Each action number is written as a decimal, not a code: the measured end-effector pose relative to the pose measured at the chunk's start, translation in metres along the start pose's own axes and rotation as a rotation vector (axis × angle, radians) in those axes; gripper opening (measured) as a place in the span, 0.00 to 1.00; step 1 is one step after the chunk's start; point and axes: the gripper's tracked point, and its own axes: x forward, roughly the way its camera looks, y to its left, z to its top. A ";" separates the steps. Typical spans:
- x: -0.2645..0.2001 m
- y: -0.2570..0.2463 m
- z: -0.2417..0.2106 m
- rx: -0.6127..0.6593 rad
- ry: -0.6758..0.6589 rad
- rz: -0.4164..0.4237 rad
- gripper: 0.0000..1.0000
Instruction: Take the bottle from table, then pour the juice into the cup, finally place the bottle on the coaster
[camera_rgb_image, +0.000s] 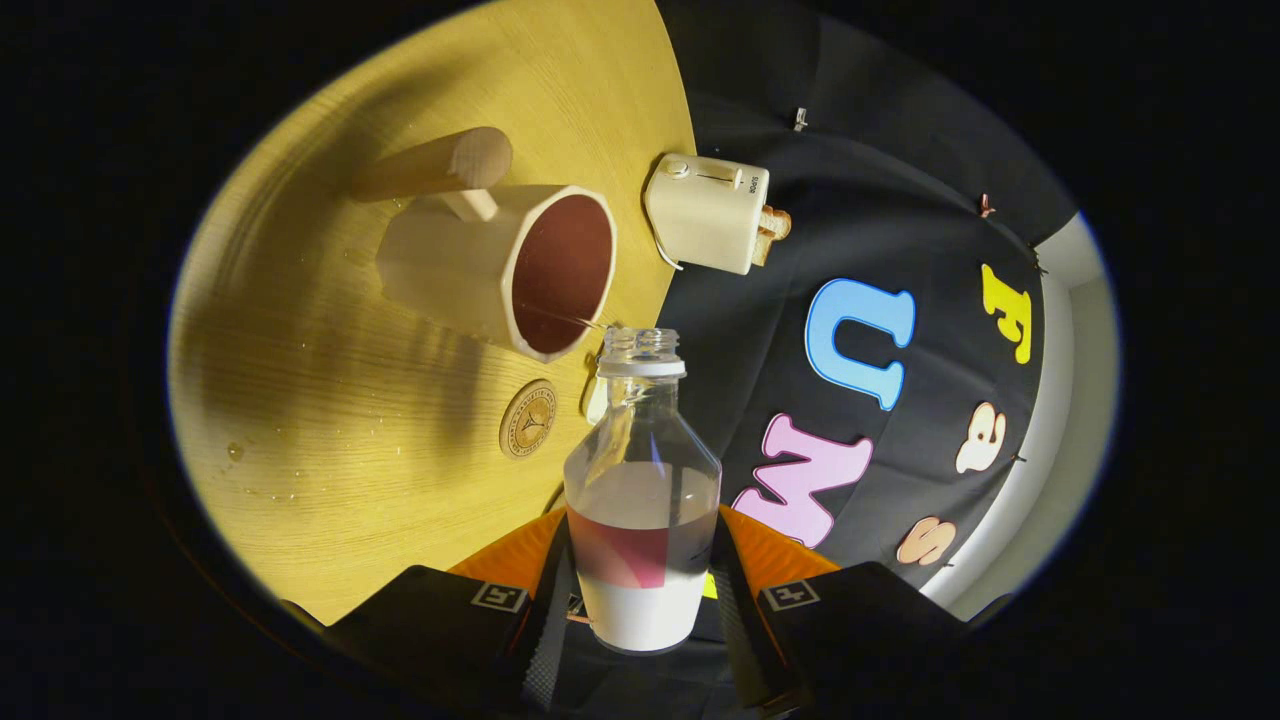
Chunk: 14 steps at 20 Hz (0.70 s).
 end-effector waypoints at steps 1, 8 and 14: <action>0.001 0.000 0.000 -0.001 0.001 0.001 0.70; 0.004 -0.004 -0.004 -0.027 -0.008 -0.013 0.70; 0.006 -0.004 -0.003 -0.055 -0.017 -0.020 0.70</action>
